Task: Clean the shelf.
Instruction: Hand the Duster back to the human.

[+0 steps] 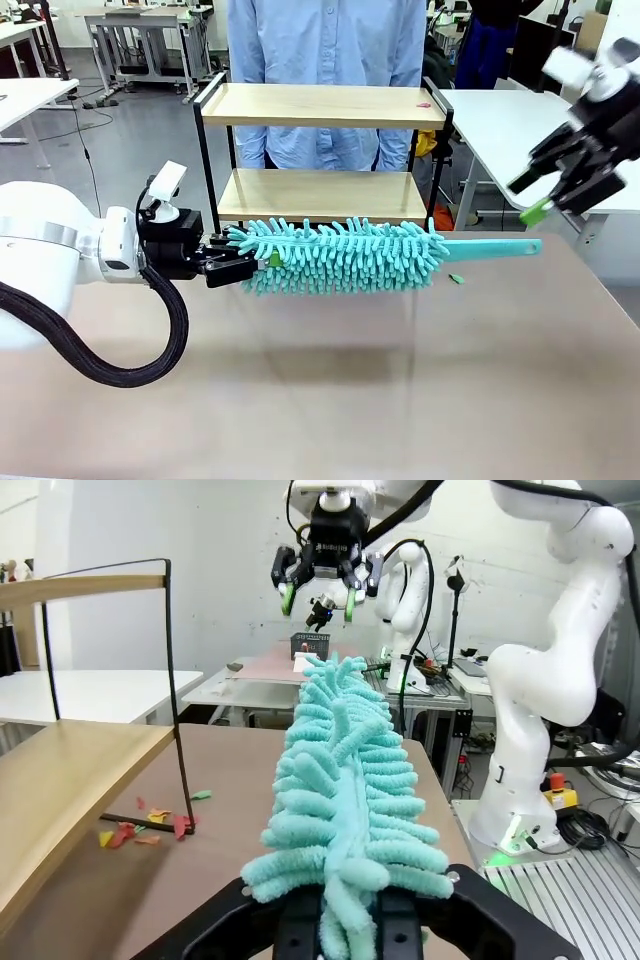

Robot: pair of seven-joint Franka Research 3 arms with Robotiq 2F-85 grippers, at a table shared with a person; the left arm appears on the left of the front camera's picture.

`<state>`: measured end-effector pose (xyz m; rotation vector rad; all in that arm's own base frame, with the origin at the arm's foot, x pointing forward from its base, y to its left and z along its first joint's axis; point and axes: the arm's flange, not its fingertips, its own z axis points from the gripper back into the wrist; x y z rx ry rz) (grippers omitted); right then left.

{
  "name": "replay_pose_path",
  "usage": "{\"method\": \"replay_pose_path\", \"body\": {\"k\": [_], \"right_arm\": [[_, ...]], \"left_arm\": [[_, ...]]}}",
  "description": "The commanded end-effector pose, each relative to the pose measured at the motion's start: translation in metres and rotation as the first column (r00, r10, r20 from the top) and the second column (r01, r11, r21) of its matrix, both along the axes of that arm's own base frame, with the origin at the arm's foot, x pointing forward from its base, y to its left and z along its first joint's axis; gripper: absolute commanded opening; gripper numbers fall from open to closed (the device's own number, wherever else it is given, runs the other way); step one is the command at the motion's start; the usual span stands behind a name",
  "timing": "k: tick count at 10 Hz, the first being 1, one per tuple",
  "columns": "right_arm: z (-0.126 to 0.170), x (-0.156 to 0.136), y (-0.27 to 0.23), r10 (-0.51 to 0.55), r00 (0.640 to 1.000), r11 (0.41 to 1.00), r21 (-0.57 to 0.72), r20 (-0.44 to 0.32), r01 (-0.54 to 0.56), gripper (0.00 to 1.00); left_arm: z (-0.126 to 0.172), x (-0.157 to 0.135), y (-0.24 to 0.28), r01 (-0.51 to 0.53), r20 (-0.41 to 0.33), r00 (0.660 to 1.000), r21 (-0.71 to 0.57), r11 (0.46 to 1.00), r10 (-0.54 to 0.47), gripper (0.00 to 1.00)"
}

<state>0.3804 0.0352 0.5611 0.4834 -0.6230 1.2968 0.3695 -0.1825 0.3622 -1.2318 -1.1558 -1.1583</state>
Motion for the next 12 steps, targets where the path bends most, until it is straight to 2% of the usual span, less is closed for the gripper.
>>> {"method": "replay_pose_path", "body": {"k": [1, 4, 5, 6, 7, 9, 12], "right_arm": [[0.017, -0.011, -0.040, -0.194, 0.980, 0.961, 0.210, 0.044, 0.181, 1.00], [0.024, -0.027, -0.087, -0.348, 0.935, 0.887, 0.347, 0.068, 0.305, 1.00], [0.035, -0.018, -0.080, -0.250, 0.967, 0.935, 0.270, 0.038, 0.231, 1.00], [0.035, -0.018, -0.080, -0.250, 0.967, 0.935, 0.270, 0.038, 0.231, 1.00], [0.035, -0.018, -0.080, -0.250, 0.967, 0.935, 0.270, 0.038, 0.231, 1.00], [0.035, -0.018, -0.080, -0.250, 0.967, 0.935, 0.270, 0.038, 0.231, 1.00], [0.035, -0.018, -0.080, -0.250, 0.967, 0.935, 0.270, 0.038, 0.231, 1.00]], "left_arm": [[0.002, 0.000, -0.001, -0.004, 0.001, 1.000, -0.013, 1.000, 0.004, 0.00], [0.002, 0.000, -0.001, -0.004, 0.001, 1.000, -0.013, 1.000, 0.004, 0.00], [0.002, 0.000, -0.001, -0.004, 0.001, 1.000, -0.013, 1.000, 0.004, 0.00], [0.000, 0.000, 0.000, 0.001, 0.000, 1.000, 0.000, 1.000, -0.001, 0.17], [0.012, 0.006, 0.011, -0.046, -0.030, 0.998, -0.006, 0.999, 0.046, 0.17], [0.050, 0.021, 0.040, -0.082, -0.084, 0.993, -0.060, 0.995, 0.077, 0.17], [0.124, 0.036, 0.098, -0.135, -0.146, 0.983, -0.168, 0.976, 0.111, 0.17]]}}
